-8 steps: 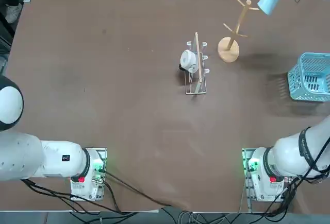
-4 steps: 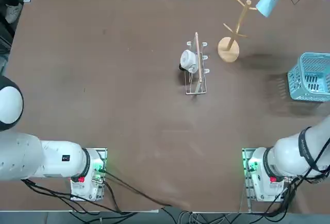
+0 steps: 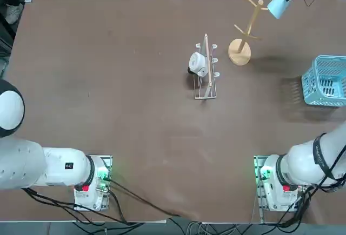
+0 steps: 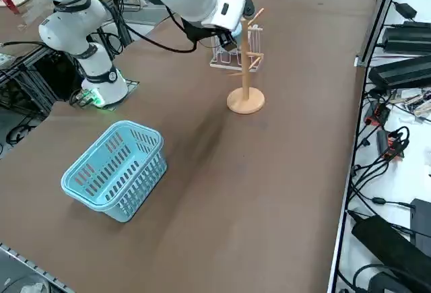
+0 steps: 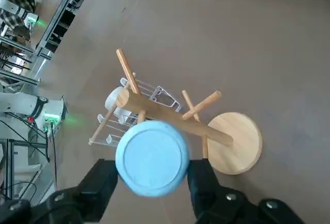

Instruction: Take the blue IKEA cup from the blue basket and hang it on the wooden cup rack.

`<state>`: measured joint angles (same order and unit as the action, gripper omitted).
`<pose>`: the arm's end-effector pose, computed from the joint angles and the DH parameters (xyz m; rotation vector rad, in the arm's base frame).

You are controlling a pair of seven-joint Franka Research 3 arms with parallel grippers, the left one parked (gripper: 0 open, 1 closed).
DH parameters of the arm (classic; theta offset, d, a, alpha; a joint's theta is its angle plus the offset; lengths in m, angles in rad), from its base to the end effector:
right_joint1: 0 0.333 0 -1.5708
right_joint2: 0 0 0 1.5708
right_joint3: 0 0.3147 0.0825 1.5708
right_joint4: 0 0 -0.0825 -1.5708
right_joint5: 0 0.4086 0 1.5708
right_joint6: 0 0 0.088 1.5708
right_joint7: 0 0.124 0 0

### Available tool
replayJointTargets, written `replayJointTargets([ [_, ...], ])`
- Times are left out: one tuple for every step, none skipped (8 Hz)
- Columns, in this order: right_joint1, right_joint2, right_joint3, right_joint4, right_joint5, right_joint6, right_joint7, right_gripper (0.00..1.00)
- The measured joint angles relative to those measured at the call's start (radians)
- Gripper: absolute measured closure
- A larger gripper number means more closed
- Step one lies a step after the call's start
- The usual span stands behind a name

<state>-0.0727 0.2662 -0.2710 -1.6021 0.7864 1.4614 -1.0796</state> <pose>0.6188 -0.1057 0.4614 -2.2185 -0.7557 -0.2278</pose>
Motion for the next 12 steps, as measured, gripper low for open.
replayJointTargets([
  [0.002,0.0,0.0,-0.002,0.001,0.0,-0.001,0.19],
  [0.007,0.0,0.0,-0.004,0.001,0.001,-0.001,0.19],
  [0.013,0.0,0.0,-0.006,0.001,0.004,-0.001,0.2],
  [0.016,0.0,0.0,-0.007,0.002,0.007,-0.001,0.2],
  [0.022,0.0,0.0,-0.008,0.002,0.011,-0.001,0.21],
  [0.026,0.0,0.0,-0.008,0.002,0.015,-0.001,0.35],
  [0.027,0.0,0.0,-0.008,0.003,0.022,-0.001,0.56],
  [0.031,0.0,0.0,-0.009,0.003,0.025,-0.001,0.62],
  [0.036,0.0,0.0,-0.01,0.003,0.027,-0.001,0.6],
  [0.038,0.001,0.0,-0.011,0.003,0.028,-0.001,0.58],
  [0.038,0.001,0.0,-0.012,0.003,0.029,-0.001,0.51],
  [0.038,0.001,0.0,-0.012,0.003,0.029,-0.001,0.44],
])
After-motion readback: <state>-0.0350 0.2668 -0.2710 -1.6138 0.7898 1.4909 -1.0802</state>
